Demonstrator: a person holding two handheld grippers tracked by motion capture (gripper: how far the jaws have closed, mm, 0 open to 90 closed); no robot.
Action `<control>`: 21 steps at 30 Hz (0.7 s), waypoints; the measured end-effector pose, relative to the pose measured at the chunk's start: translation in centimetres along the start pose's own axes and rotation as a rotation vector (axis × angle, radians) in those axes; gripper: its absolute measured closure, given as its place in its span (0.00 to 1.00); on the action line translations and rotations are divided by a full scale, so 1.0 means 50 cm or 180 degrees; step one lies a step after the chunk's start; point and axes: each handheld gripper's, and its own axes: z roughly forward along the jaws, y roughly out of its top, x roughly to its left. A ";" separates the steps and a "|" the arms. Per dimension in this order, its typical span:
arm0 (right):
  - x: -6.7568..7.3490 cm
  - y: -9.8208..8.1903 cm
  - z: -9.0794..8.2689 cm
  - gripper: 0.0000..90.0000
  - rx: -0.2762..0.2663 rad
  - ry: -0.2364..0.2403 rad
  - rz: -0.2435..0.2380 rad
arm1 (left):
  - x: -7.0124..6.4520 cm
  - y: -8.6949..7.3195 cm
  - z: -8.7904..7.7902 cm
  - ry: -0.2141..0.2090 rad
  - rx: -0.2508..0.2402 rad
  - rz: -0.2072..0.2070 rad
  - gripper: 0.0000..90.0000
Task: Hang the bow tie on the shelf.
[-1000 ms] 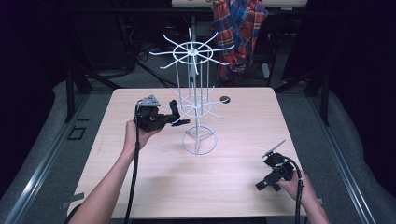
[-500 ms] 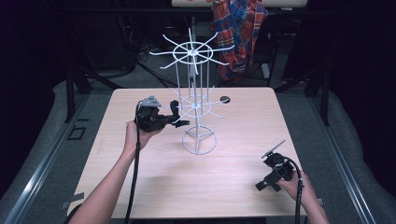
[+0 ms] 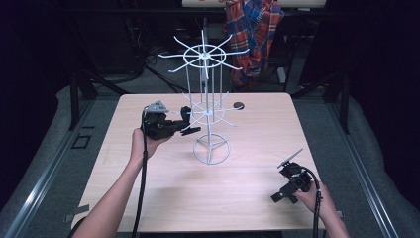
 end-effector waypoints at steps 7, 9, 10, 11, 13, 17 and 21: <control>0.002 -0.001 0.000 0.13 -0.0020 -0.0007 0.0011 | 0.002 -0.001 -0.012 0.0102 -0.0041 -0.0033 0.79; 0.001 -0.001 0.000 0.13 -0.0012 0.0023 0.0006 | 0.003 -0.002 -0.015 0.0127 -0.0037 -0.0042 0.75; 0.001 -0.001 -0.001 0.13 -0.0004 0.0007 -0.0005 | 0.004 -0.002 -0.016 0.0117 -0.0031 -0.0045 0.74; 0.000 -0.001 -0.001 0.13 -0.0016 0.0021 -0.0002 | 0.003 -0.002 -0.018 0.0134 -0.0020 -0.0053 0.73; 0.000 -0.002 -0.001 0.13 -0.0037 0.0010 0.0016 | 0.001 -0.003 -0.023 0.0166 0.0009 -0.0086 0.66; -0.001 -0.002 -0.003 0.13 -0.0065 0.0021 0.0003 | -0.005 -0.008 -0.037 0.0276 0.0052 -0.0102 0.56; 0.000 -0.003 -0.004 0.13 -0.0084 0.0023 0.0016 | -0.005 -0.017 -0.048 0.0389 0.0099 -0.0084 0.46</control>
